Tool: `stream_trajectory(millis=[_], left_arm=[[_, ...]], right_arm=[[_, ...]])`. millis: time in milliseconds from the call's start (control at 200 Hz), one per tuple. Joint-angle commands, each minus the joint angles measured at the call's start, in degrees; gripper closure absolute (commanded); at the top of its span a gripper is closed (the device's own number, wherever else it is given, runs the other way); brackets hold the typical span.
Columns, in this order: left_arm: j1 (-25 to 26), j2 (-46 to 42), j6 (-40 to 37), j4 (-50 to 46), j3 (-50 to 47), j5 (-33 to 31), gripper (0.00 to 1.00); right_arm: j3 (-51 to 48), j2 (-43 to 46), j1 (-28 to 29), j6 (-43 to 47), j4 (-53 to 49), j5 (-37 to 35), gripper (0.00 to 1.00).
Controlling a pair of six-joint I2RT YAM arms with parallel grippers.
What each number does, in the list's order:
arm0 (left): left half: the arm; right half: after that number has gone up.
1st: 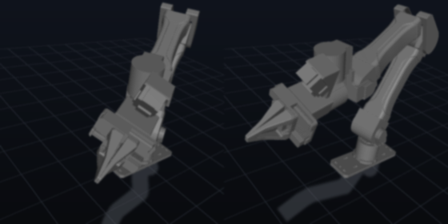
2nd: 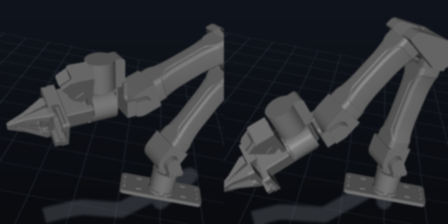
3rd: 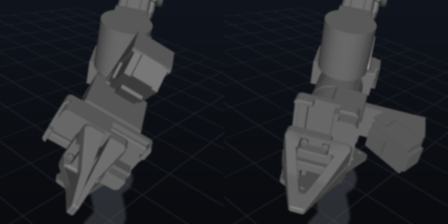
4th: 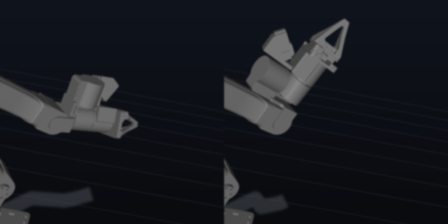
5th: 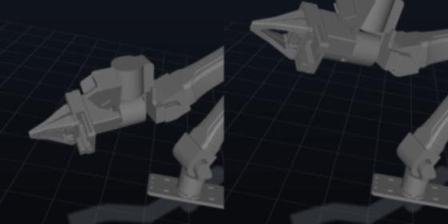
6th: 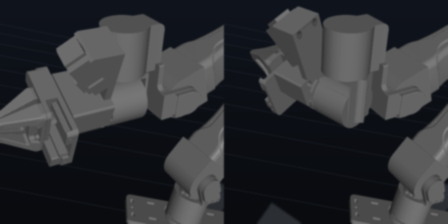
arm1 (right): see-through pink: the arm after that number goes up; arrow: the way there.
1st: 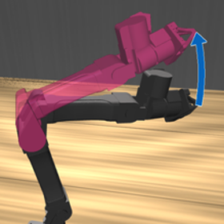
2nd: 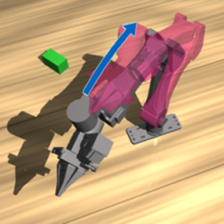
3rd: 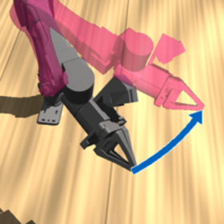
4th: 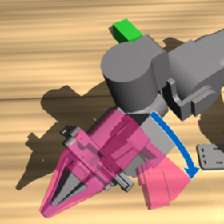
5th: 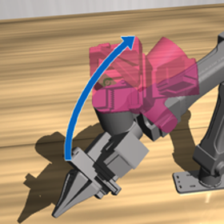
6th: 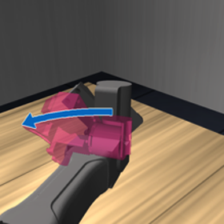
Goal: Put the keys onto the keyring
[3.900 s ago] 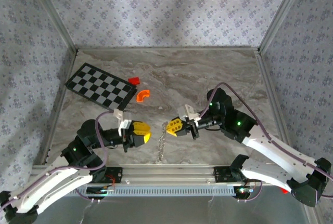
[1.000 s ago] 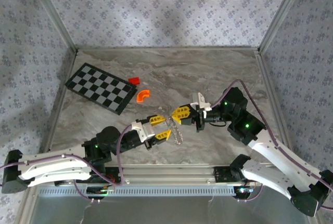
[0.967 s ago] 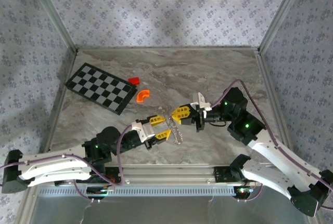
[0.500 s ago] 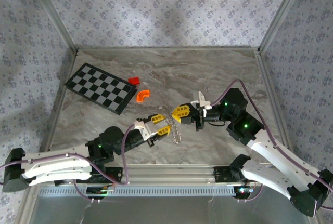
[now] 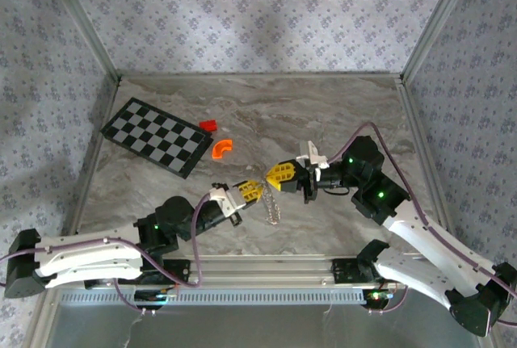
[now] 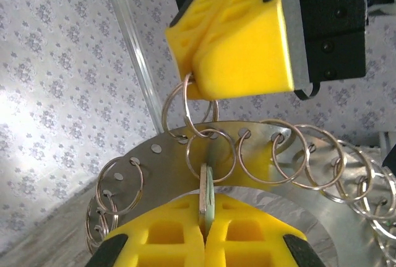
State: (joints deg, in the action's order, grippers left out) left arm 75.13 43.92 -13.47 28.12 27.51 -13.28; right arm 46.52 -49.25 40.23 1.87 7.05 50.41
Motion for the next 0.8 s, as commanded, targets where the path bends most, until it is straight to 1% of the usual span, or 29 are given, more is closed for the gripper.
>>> stream_trajectory(millis=[0,245,355,465,645,710,745,800], left_arm=[[0.45,-1.92,-0.10,-0.68,0.86,-1.20,1.00],[0.45,-6.13,-0.82,-7.59,2.17,-4.12,1.00],[0.43,-6.74,-1.61,-9.44,3.21,-5.24,1.00],[0.43,-6.10,-2.08,-10.60,4.49,-5.16,1.00],[0.41,-5.16,-2.69,-12.54,6.77,-3.19,1.00],[0.38,-4.58,-3.25,-13.65,7.82,-2.78,1.00],[0.44,-4.31,-3.60,-14.37,8.43,-2.40,1.00],[0.38,-3.84,-4.26,-15.87,9.52,-1.59,1.00]], right_arm=[[-0.66,1.22,-0.46,-0.30,-0.34,1.51,1.00],[-2.20,2.77,-1.42,0.41,-1.91,0.75,1.00],[-2.75,3.07,-1.73,0.66,-2.04,0.65,1.00],[-3.14,3.33,-1.95,1.16,-2.45,0.91,1.00],[-4.13,4.16,-1.94,2.36,-3.52,0.44,1.00],[-4.92,4.98,-1.92,2.11,-3.16,-0.17,0.89],[-5.33,5.44,-1.96,1.88,-2.95,-0.65,0.80],[-6.19,6.44,-1.85,1.24,-1.98,-1.64,0.70]])
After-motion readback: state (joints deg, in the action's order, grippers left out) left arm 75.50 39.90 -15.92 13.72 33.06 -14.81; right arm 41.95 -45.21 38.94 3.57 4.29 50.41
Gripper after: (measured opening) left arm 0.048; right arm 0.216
